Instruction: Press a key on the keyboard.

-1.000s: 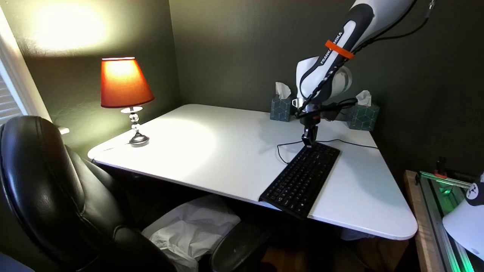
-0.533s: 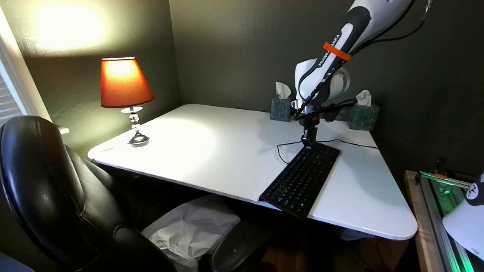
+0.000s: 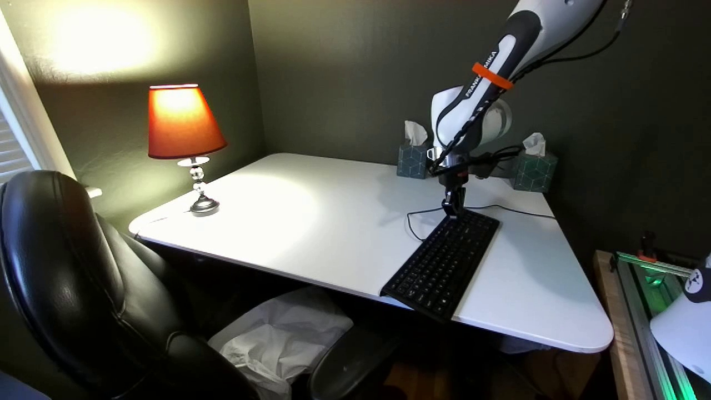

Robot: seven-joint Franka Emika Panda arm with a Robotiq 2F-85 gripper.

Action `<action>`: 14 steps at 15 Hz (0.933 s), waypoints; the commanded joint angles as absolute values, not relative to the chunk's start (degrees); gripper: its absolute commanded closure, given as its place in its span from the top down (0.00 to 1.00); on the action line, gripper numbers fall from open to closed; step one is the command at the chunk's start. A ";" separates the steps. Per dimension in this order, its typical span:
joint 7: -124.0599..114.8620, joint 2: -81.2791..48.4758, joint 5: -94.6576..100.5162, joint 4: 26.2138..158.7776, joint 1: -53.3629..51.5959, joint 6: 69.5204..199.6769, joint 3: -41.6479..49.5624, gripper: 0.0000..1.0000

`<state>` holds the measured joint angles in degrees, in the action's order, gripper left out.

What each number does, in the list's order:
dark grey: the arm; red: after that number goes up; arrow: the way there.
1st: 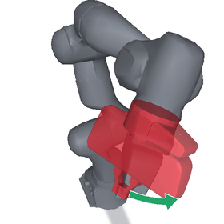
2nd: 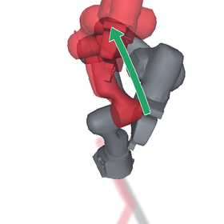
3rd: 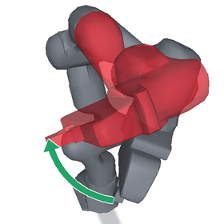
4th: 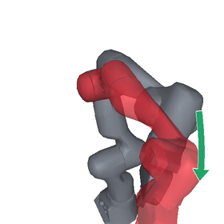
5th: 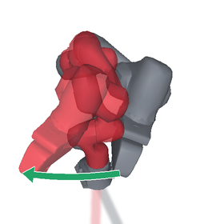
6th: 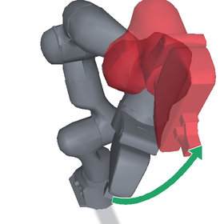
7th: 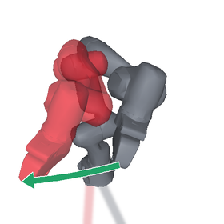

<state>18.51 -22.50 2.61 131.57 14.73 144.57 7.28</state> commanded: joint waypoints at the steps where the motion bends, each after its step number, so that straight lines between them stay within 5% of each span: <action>1: 19.75 -22.78 1.60 130.93 15.46 143.18 6.48 0.00; 9: 19.05 -19.02 2.51 133.31 14.79 144.70 6.98 0.00; 10: 19.19 -18.50 2.02 133.44 14.93 144.45 6.82 0.26; 14: 18.92 -16.96 1.86 134.11 14.76 144.71 6.95 0.49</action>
